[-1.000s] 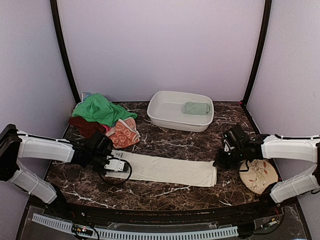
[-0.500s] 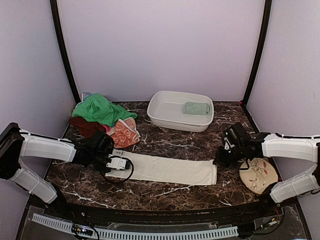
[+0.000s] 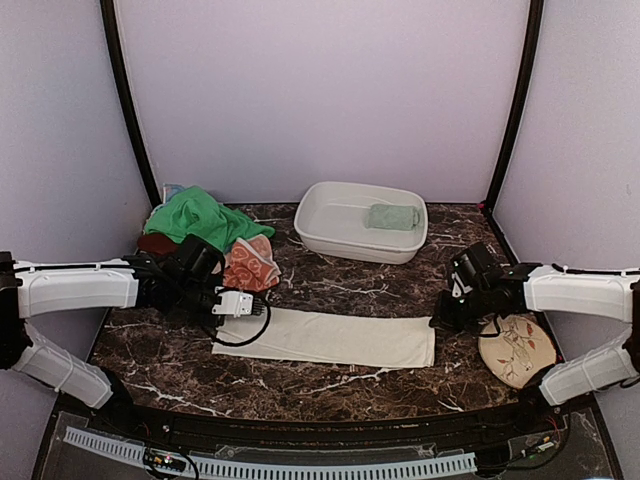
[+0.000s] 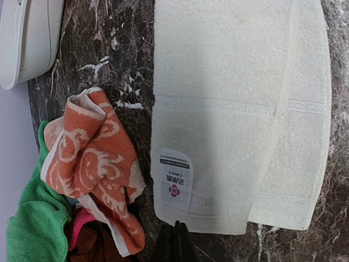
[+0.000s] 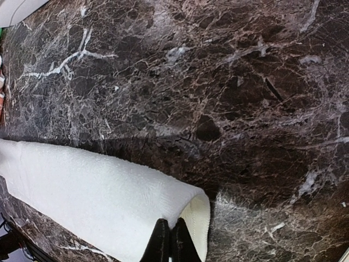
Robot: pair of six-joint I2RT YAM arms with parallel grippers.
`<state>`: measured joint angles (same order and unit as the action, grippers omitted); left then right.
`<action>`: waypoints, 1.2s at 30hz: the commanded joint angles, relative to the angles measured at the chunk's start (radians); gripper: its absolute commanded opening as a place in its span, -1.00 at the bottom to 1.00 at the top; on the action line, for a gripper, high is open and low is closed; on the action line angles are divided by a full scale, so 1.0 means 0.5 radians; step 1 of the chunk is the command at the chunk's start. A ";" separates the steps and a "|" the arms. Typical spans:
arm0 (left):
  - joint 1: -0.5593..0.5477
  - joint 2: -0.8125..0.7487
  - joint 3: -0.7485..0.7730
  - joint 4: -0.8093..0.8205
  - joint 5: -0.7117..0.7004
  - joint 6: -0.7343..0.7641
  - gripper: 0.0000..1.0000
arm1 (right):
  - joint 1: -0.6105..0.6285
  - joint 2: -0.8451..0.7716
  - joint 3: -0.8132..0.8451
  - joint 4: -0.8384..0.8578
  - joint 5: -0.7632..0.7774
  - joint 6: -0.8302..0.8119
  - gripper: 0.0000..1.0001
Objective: Roll the towels
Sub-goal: Smooth out the towel at the center of the board.
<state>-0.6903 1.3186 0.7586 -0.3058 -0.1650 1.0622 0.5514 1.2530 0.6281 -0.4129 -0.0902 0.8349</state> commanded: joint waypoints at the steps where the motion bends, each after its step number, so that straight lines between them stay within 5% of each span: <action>1: -0.015 -0.053 0.004 -0.253 0.095 -0.077 -1.00 | -0.044 0.035 0.060 0.020 -0.003 -0.046 -1.00; 2: -0.016 -0.055 -0.006 -0.266 0.097 -0.064 -0.99 | -0.047 0.044 0.062 0.024 -0.002 -0.047 -1.00; 6: -0.015 -0.084 -0.194 -0.049 -0.017 0.069 -0.39 | -0.054 0.116 0.074 0.044 -0.003 -0.065 -0.99; 13: -0.015 0.101 -0.257 0.100 0.001 0.162 -0.18 | -0.046 0.181 0.149 -0.049 0.125 -0.084 -0.70; 16: -0.016 0.194 -0.241 0.176 -0.046 0.170 -0.19 | -0.043 0.030 0.131 -0.134 0.194 -0.062 -0.39; 21: -0.015 0.228 -0.183 0.166 -0.024 0.146 -0.36 | 0.097 -0.212 0.035 -0.304 0.219 0.029 -0.20; 29: -0.015 0.197 -0.181 0.179 -0.050 0.134 -0.69 | 0.735 -0.317 -0.101 -0.477 0.411 0.354 -0.19; 36: -0.015 0.237 -0.176 0.250 -0.096 0.112 -0.98 | 0.867 -0.129 -0.177 -0.332 0.359 0.527 -0.24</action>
<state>-0.6941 1.4322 0.6559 -0.2031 -0.1970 1.1309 0.9668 1.1580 0.5606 -0.6182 0.0723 1.0248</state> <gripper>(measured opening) 0.038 0.394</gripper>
